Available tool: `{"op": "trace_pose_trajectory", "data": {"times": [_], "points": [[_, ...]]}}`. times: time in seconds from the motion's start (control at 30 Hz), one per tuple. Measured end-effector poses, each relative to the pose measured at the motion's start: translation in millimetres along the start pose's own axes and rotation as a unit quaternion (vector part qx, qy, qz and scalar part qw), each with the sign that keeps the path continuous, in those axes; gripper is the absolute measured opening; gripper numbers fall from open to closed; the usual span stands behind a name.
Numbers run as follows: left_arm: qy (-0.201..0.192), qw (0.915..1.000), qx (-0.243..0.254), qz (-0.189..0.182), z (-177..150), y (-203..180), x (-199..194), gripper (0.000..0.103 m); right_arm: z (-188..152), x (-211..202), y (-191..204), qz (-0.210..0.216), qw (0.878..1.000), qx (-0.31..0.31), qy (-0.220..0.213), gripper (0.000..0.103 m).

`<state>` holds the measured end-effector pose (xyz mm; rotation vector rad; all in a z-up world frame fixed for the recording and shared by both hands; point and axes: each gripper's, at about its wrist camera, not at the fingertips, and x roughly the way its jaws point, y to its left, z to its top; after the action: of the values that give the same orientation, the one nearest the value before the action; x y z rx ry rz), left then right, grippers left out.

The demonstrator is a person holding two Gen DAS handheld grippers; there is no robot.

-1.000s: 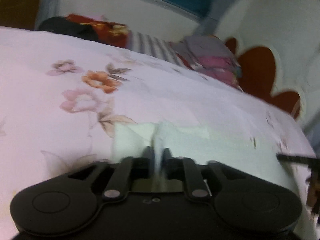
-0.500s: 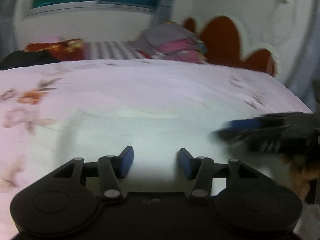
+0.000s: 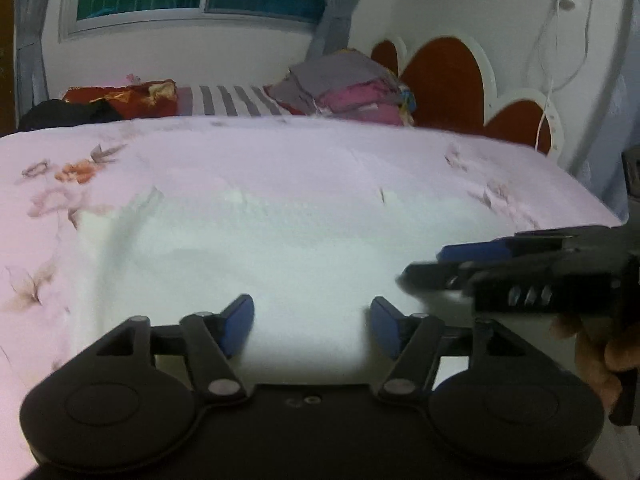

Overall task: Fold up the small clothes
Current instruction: 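Move both open grippers back over the folded sweater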

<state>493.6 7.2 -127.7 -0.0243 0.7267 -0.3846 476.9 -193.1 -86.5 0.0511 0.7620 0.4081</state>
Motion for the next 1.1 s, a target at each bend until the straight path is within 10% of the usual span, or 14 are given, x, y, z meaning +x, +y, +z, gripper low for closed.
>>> {"op": "trace_pose_trajectory", "data": {"times": [0.2,0.47,0.67,0.83,1.1], "points": [[-0.007,0.9966,-0.023,0.079,-14,38,-22,0.063,-24,-13,-41,-0.150,0.987,0.049,0.008,0.050],[0.005,0.9994,0.016,0.030,-37,-26,-41,0.065,-36,-43,17,-0.065,0.998,-0.008,-0.002,0.050],[0.012,0.9983,0.005,0.056,-51,-23,-59,0.063,-59,-52,10,-0.129,0.991,0.031,0.033,0.049],[0.018,0.9984,0.002,0.054,-65,-38,-66,0.064,-72,-73,56,-0.044,0.999,0.010,0.022,0.049],[0.026,0.9972,0.003,0.070,-74,-42,-74,0.065,-87,-64,73,-0.038,0.998,0.015,0.044,0.049]]}}
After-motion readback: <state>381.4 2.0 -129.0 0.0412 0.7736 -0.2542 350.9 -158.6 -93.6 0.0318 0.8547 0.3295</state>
